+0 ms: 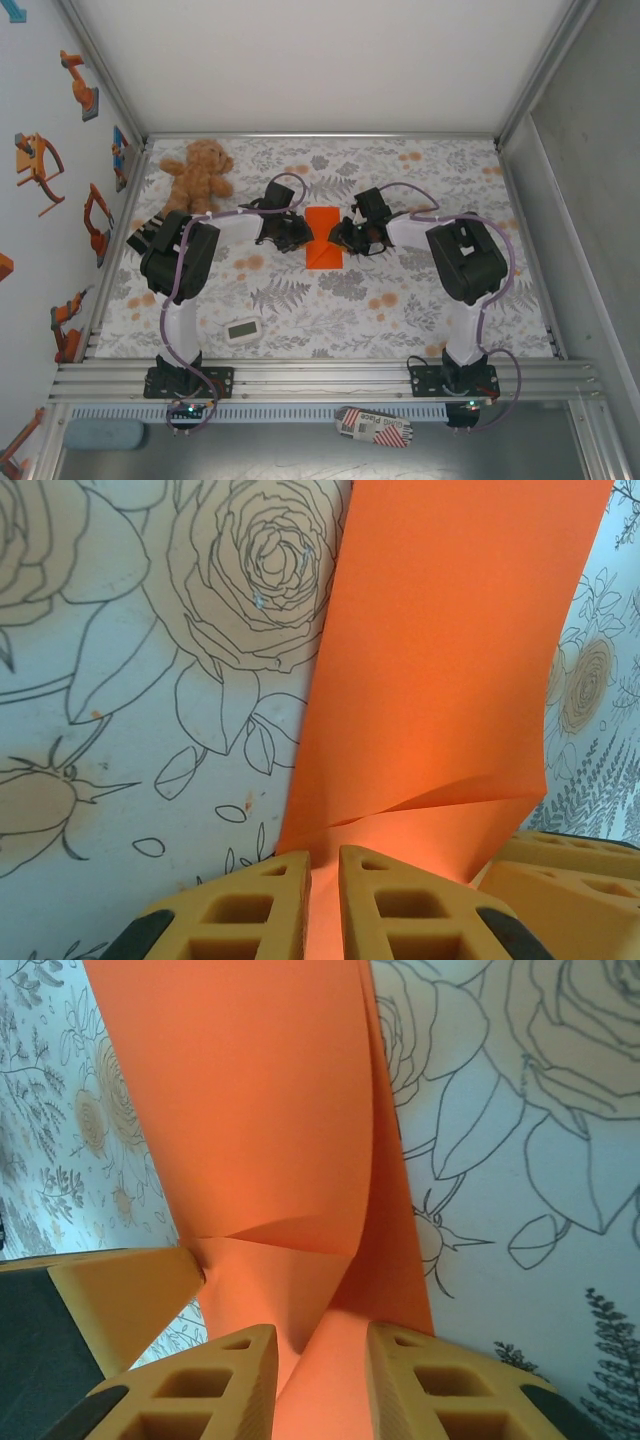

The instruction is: Fold a paper plane with a square sheet of paper (pick it up from the middle)

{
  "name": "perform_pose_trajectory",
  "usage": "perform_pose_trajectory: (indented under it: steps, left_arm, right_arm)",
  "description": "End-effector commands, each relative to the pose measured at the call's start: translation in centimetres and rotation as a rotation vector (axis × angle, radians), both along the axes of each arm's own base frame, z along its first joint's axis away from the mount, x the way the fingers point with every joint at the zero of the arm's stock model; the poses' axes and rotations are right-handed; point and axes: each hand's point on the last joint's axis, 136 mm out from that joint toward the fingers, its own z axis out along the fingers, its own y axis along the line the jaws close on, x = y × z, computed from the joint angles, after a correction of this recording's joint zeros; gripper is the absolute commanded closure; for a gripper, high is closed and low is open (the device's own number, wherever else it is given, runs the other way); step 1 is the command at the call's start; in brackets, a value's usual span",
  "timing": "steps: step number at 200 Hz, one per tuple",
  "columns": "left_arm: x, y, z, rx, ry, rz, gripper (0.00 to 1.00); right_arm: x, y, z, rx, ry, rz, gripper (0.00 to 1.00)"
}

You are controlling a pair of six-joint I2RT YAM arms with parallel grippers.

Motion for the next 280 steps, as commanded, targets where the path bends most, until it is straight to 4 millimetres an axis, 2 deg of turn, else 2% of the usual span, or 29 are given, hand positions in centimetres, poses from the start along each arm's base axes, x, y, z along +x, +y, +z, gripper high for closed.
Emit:
perform_pose_trajectory:
  steps: [1,86,113,139,156,185,213,233,246,258,266,280]
  left_arm:
    - [-1.2,1.4,-2.2,0.055,0.066,0.021,0.84]
    - [-1.1,1.5,-1.9,0.054,0.065,0.028,0.84]
    - [-0.5,1.7,-0.5,0.039,0.042,0.034,0.83]
    - [0.5,2.6,2.6,0.012,-0.016,0.064,0.77]
    - [1.0,3.9,5.2,-0.007,-0.07,0.107,0.68]
    - [0.8,5.8,9.0,-0.057,-0.153,0.178,0.49]
    - [-0.1,6.0,12.9,-0.174,-0.246,0.213,0.32]
    - [-0.9,6.1,15.9,-0.273,-0.332,0.229,0.14]
    - [-1.6,6.3,17.6,-0.339,-0.381,0.245,0.05]
    - [-2.2,6.2,19.1,-0.393,-0.417,0.242,0.0]
    - [-2.6,6.2,20.0,-0.419,-0.431,0.24,0.03]
    - [-3.2,5.8,21.5,-0.465,-0.455,0.222,0.04]
  right_arm:
    - [0.7,1.3,0.5,0.036,-0.009,0.009,0.73]
    - [1.1,2.3,0.8,0.106,-0.05,0.019,0.89]
    - [1.2,2.2,1.1,0.112,-0.069,0.013,0.96]
    - [1.7,2.2,2.5,0.126,-0.126,0.011,0.99]
    - [2.0,2.3,4.4,0.143,-0.193,0.025,0.99]
    - [2.5,2.7,9.1,0.213,-0.331,0.066,0.99]
    - [2.4,3.3,14.4,0.33,-0.44,0.11,1.0]
    - [2.0,3.8,18.0,0.414,-0.492,0.138,1.0]
    - [1.7,4.2,20.1,0.466,-0.51,0.157,1.0]
    - [1.4,4.6,22.0,0.528,-0.523,0.176,1.0]
    - [1.3,4.8,23.1,0.562,-0.527,0.182,1.0]
    - [1.2,5.1,24.5,0.619,-0.521,0.187,1.0]
